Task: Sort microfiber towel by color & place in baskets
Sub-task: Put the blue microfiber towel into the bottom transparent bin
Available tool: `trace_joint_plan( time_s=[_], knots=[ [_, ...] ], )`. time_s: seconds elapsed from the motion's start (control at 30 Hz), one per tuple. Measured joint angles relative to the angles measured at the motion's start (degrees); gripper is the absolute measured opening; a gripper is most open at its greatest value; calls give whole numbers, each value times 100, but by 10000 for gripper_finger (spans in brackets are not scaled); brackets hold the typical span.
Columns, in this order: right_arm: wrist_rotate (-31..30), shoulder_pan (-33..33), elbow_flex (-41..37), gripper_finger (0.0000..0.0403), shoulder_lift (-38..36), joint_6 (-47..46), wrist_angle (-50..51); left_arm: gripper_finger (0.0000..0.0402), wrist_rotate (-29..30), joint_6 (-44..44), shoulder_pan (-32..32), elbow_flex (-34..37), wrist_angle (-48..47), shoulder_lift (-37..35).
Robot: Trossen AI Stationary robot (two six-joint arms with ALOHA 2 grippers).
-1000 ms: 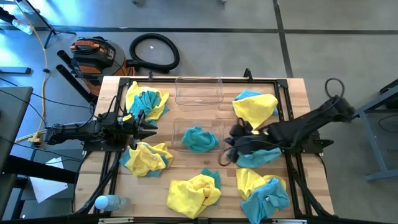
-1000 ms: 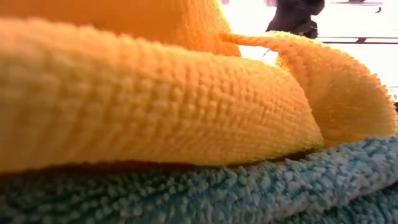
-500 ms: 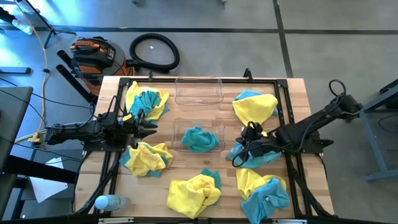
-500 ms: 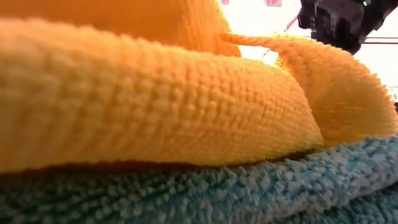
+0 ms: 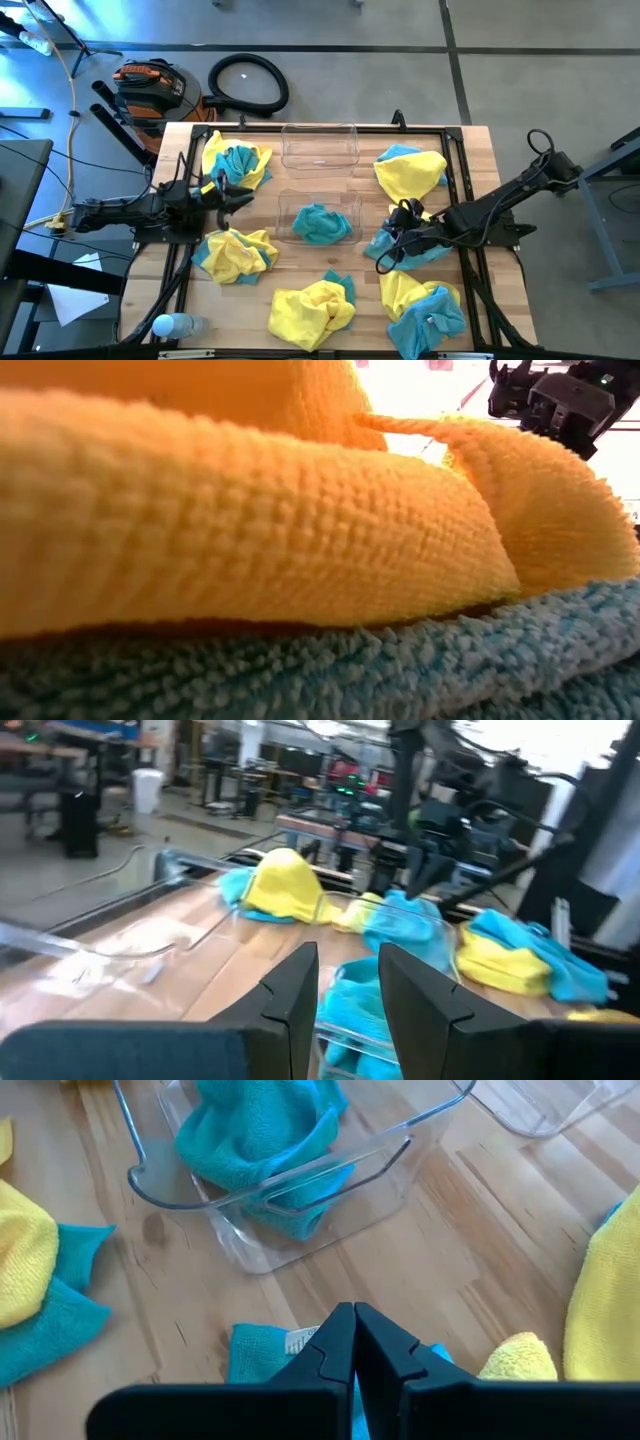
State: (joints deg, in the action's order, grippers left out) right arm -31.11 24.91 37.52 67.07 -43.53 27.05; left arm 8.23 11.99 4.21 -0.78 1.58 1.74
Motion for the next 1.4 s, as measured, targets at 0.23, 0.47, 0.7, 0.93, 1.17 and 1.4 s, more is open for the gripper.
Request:
trace_joint_plan(
  time_s=[0.23, 0.47, 0.7, 0.93, 1.17, 1.4],
  knots=[
    [-9, 0, 0, 3, 0, -35, -345, 87, 809, 538, -2, -566, -626, 597],
    [-46, 0, 0, 3, 0, -500, -425, 67, 1960, 1333, 140, -2416, -2735, 1812],
    [-376, 0, 2, 3, 2, -415, -426, 51, 2553, 1493, 764, -3982, -4216, 3410],
    [-380, 0, 2, 3, 2, -397, -421, 44, 2160, 1481, 1914, -4586, -4941, 4993],
    [-337, 0, 2, 3, 2, -349, -381, 45, 1596, 1204, 2711, -4586, -4898, 6002],
    [-337, 0, 2, 3, 7, -249, -380, 91, 1577, 1253, 3281, -4586, -4970, 6480]
  ],
)
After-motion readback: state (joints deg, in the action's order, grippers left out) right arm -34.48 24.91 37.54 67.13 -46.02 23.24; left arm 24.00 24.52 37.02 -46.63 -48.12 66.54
